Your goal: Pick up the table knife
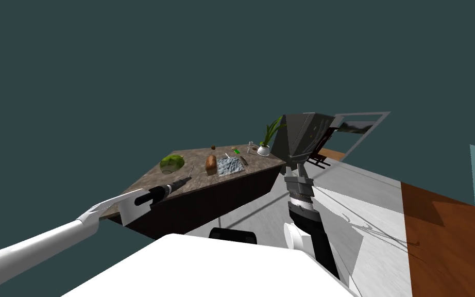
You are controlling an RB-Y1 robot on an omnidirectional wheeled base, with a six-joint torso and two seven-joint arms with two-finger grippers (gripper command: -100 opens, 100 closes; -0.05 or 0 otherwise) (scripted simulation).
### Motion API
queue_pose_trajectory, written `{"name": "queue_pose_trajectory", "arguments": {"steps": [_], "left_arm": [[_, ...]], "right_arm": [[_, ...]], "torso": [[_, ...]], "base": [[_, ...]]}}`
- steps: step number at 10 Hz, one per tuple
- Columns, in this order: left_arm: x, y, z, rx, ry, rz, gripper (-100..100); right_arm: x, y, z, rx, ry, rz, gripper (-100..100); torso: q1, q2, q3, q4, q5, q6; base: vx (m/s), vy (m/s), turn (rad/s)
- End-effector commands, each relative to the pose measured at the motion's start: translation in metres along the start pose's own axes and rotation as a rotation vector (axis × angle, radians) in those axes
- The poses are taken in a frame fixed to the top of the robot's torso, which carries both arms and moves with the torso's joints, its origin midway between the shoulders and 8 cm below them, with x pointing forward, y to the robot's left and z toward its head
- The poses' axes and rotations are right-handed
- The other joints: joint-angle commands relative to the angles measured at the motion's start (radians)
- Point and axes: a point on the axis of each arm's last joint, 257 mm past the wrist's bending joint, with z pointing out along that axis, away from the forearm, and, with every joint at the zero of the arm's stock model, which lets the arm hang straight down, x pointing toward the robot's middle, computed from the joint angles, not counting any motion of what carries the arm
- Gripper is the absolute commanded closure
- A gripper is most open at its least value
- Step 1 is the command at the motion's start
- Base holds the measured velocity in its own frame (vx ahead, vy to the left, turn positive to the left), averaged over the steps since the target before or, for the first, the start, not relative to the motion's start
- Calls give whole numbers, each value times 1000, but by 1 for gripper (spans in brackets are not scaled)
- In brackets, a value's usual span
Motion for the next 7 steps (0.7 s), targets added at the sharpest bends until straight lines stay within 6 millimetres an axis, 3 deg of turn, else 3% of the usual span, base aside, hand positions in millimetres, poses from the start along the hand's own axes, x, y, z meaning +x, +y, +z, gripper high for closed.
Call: {"name": "queue_pose_trajectory", "arguments": {"steps": [1,3,4,7], "left_arm": [[-8,12,-3,-32,-2,13,-100],[-30,56,-10,-148,-9,60,-100],[-31,59,-11,-152,-11,60,-100],[-56,126,-32,-323,-16,111,-100]], "right_arm": [[0,0,0,0,0,0,0],[0,0,0,0,0,0,0],[0,0,0,0,0,0,0],[0,0,0,0,0,0,0]], "torso": [[0,0,0,0,0,0],[0,0,0,0,0,0],[-1,-1,0,0,0,0],[0,-1,-1,0,0,0]], "base": [[20,-25,-127],[28,-34,-307],[32,-19,-95],[42,-27,-279]]}}
